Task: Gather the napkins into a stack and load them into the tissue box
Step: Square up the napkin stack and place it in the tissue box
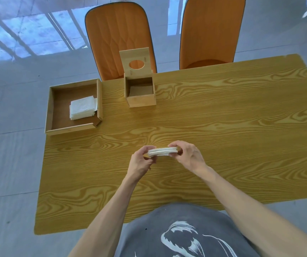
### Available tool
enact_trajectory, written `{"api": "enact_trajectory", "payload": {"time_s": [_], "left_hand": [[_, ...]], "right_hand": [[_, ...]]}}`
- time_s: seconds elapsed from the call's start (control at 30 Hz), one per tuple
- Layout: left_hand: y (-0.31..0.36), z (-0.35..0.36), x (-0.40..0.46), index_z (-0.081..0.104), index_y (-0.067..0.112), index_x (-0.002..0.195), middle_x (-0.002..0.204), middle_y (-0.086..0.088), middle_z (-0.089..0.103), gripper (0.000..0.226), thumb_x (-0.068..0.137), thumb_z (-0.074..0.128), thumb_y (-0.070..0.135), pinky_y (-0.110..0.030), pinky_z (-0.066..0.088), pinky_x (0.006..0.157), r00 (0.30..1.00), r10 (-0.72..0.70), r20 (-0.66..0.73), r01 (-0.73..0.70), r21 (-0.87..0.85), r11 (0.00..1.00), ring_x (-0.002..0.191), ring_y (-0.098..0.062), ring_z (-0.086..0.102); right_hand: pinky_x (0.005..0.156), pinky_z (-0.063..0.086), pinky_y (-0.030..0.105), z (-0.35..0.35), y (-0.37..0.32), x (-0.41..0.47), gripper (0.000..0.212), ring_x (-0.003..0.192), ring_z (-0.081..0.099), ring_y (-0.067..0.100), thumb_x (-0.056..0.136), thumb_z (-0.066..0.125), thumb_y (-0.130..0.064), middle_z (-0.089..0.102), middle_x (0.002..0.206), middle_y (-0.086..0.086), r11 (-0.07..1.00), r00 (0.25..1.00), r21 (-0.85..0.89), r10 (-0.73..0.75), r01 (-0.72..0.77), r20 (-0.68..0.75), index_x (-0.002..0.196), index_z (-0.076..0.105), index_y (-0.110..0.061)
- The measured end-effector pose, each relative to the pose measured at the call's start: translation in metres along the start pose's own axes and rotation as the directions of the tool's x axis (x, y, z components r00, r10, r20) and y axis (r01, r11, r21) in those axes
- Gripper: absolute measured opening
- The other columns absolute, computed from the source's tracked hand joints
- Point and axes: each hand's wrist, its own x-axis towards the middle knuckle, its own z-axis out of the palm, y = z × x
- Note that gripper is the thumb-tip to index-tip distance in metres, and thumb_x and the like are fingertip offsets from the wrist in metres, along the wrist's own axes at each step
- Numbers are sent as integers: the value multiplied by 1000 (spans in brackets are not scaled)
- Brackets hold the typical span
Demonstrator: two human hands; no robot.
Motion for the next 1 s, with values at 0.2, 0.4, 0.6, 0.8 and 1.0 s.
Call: {"api": "enact_trajectory", "payload": {"time_s": [0.2, 0.4, 0.6, 0.8, 1.0], "left_hand": [[5, 5, 2, 67, 20, 115, 102, -3, 71, 33, 85, 73, 8, -23, 56, 63, 1000, -16, 8, 17, -171, 985, 77, -12, 65], [8, 2, 4, 65, 18, 120, 108, -1, 70, 37, 86, 73, 9, -21, 56, 66, 998, -49, 26, 54, -256, 965, 83, -12, 67], [6, -1, 5, 67, 20, 116, 108, -1, 72, 33, 86, 72, 6, -21, 56, 66, 999, -44, 27, 50, -277, 960, 78, -7, 67], [0, -3, 7, 68, 22, 112, 113, -3, 70, 28, 87, 71, 7, -21, 56, 66, 999, -45, 27, 50, -255, 966, 84, -12, 68], [20, -25, 20, 61, 14, 118, 108, -8, 72, 27, 94, 66, 23, -21, 54, 61, 1000, -5, -17, 0, -284, 959, 87, -17, 74]], "right_hand": [[79, 54, 35, 0, -1, -2, 22, 72, 66, 12, 85, 75, -24, 73, 86, -12, 991, 999, 126, 54, -54, 2, 107, 74, -23], [81, 58, 33, -1, 3, -1, 27, 65, 74, 6, 87, 74, -25, 76, 97, -10, 979, 994, 173, 103, -108, 39, 114, 70, -25], [69, 64, 40, -2, -1, -1, 18, 73, 77, 18, 86, 74, -11, 77, 96, -4, 890, 989, 432, 143, -146, 38, 103, 75, -19], [73, 64, 38, -1, 2, 0, 19, 79, 76, 16, 86, 76, -13, 75, 104, -2, 872, 980, 448, 175, -199, 95, 103, 74, -22], [71, 64, 38, -16, -15, 22, 26, 81, 76, 16, 91, 72, -19, 75, 102, 3, 846, 985, 504, 158, -171, 69, 116, 70, -11]]}}
